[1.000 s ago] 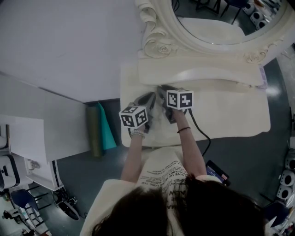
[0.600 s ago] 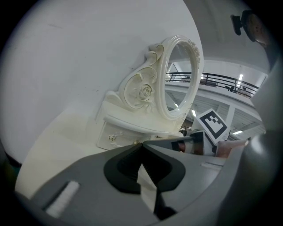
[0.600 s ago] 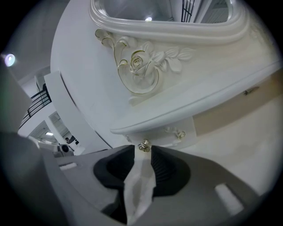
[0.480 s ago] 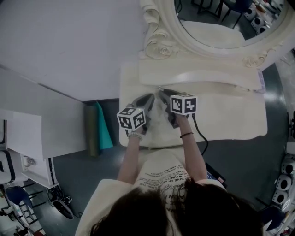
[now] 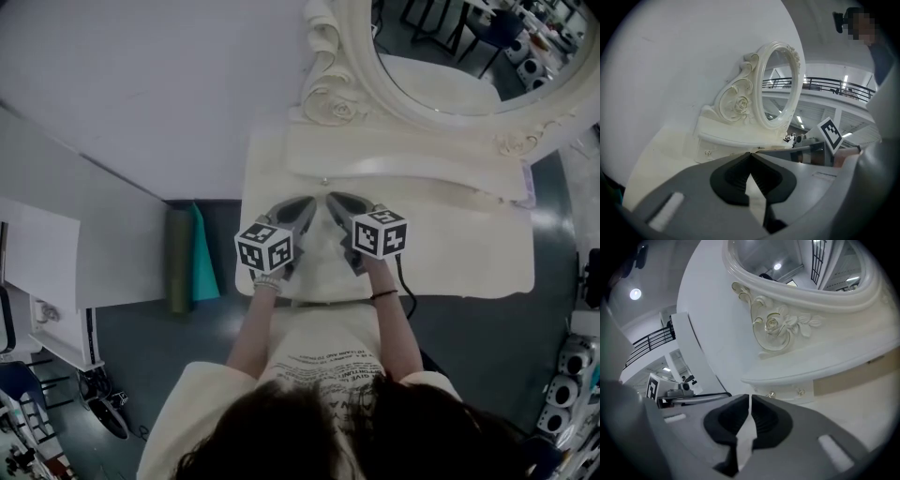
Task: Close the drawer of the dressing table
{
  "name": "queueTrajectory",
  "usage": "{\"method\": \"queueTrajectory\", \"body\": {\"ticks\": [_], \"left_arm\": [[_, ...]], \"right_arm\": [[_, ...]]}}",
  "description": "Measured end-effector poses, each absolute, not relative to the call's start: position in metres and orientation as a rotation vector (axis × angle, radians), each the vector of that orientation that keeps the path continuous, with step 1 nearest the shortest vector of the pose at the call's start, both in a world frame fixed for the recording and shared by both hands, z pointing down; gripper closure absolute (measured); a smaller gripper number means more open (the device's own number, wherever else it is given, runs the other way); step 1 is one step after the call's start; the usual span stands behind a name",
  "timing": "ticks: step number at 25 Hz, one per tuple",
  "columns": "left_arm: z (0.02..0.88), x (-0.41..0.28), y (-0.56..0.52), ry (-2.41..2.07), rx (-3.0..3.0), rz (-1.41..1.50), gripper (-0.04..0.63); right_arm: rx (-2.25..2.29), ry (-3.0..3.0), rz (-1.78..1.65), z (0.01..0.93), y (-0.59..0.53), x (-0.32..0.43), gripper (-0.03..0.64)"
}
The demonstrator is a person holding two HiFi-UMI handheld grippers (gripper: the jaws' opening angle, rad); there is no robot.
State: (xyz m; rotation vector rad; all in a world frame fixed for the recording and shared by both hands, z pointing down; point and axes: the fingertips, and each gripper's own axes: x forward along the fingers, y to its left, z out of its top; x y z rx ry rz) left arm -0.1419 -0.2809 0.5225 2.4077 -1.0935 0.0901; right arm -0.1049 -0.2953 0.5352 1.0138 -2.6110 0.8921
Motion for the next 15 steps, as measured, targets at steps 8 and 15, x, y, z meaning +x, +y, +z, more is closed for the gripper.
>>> {"method": "queueTrajectory", "body": {"ticks": [8, 15], "left_arm": [[0.510, -0.132, -0.271, -1.079, 2.455, 0.069, 0.594], [0.501, -0.128, -0.267, -1.088, 2.485, 0.053, 0.593]], "right_arm": [[0.977, -2.700, 0.824, 0.518, -0.285, -0.106, 0.614], [0.952, -2.772, 0.749, 0.506, -0.278, -0.106, 0.614]]}}
